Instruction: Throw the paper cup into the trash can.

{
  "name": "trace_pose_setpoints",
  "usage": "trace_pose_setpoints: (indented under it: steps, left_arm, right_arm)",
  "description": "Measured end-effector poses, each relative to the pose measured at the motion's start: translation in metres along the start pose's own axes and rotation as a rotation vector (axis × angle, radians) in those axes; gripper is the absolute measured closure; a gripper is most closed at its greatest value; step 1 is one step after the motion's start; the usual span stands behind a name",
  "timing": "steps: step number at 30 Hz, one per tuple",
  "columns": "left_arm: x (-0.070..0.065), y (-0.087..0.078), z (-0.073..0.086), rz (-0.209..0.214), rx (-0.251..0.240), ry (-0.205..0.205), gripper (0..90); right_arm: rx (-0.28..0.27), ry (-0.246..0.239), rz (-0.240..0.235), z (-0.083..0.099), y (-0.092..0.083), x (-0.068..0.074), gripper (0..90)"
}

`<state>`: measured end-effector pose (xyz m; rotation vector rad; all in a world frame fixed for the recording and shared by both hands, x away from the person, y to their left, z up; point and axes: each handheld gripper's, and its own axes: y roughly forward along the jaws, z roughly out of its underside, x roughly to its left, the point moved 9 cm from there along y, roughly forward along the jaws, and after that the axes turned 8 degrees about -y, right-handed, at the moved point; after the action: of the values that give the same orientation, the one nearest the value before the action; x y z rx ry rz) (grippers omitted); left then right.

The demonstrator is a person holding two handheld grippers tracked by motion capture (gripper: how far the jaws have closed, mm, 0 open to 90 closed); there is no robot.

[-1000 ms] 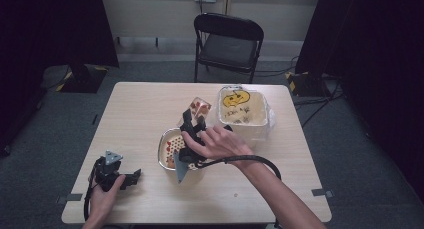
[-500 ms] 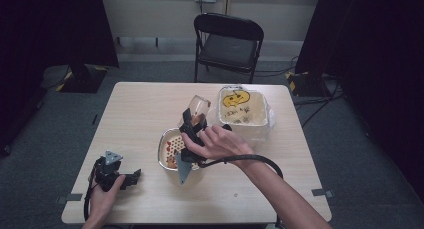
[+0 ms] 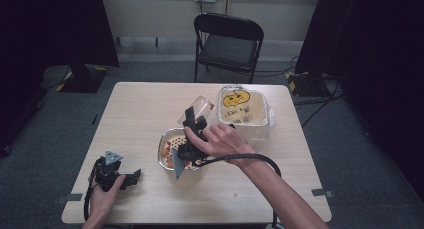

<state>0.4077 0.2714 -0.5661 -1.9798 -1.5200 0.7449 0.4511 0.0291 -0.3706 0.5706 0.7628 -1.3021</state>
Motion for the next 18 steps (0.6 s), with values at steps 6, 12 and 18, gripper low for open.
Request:
trace_pose_setpoints:
  steps: [6,12,18]
  left_arm:
    - [0.000,0.000,0.000,0.001,-0.001,-0.001,0.0]
    - [0.000,0.000,0.000,0.001,0.000,0.000,0.0]
    - [0.000,0.000,0.000,0.000,-0.001,-0.001,0.0]
  right_arm:
    - [-0.085,0.397,-0.116,0.001,0.002,0.004,43.8]
    - [-0.168,0.720,-0.223,0.004,0.002,0.008,43.9]
    - [-0.274,1.140,-0.326,0.010,0.003,0.012,43.8]
